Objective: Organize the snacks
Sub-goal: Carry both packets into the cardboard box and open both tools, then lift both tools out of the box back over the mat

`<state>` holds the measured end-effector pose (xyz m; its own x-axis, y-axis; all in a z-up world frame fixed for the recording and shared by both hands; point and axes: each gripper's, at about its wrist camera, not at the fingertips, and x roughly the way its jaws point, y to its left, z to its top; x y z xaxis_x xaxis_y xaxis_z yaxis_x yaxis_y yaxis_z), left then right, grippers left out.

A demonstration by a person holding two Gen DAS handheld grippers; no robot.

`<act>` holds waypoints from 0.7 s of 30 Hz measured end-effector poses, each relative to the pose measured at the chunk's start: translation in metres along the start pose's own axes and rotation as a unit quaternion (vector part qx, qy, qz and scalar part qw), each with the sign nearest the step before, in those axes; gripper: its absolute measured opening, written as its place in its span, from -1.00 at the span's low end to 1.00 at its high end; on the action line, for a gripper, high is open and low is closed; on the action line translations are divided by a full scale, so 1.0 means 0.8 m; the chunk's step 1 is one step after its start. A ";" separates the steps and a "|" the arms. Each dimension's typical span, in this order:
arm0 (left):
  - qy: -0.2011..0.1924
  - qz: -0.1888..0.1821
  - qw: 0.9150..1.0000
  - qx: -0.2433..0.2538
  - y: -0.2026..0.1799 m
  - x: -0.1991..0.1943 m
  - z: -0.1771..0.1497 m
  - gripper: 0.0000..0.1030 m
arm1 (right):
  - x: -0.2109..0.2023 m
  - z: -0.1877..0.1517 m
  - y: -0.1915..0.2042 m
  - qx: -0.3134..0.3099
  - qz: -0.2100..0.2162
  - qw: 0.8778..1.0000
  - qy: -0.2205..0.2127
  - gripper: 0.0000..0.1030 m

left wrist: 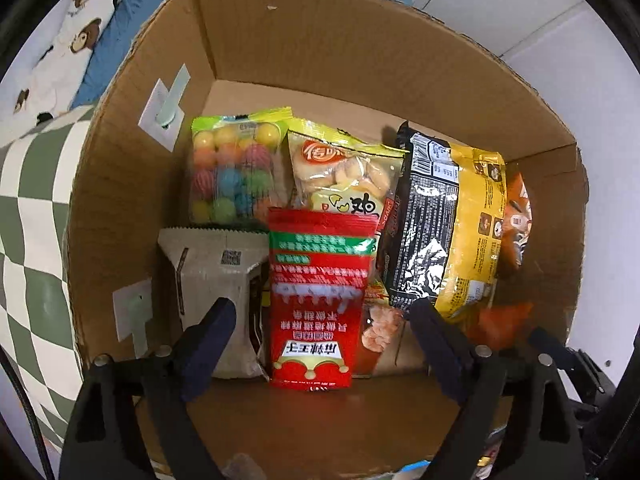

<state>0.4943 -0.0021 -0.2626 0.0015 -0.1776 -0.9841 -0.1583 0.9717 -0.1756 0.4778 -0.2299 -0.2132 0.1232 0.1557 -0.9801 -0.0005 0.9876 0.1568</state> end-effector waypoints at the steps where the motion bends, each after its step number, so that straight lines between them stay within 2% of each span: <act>1: -0.003 0.004 1.000 0.001 0.000 -0.001 -0.001 0.74 | 0.002 -0.001 0.002 -0.003 -0.003 1.000 0.004 0.58; 5: -0.012 0.010 1.000 0.008 0.004 -0.006 -0.006 0.75 | 0.005 0.000 0.007 -0.008 -0.007 1.000 0.002 0.66; 11: -0.057 0.029 0.998 0.025 -0.003 -0.027 -0.020 0.75 | -0.001 -0.003 0.008 -0.009 -0.015 1.000 -0.009 0.66; 21: -0.142 0.061 0.985 0.072 -0.021 -0.080 -0.071 0.75 | -0.035 -0.027 0.020 -0.016 -0.036 0.997 -0.065 0.67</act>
<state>0.4406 -0.0160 -0.1952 0.2698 -0.0273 -0.9625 -0.0336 0.9987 -0.0377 0.4526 -0.2180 -0.1861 0.2516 0.0834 -0.9642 -0.0185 0.9965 0.0813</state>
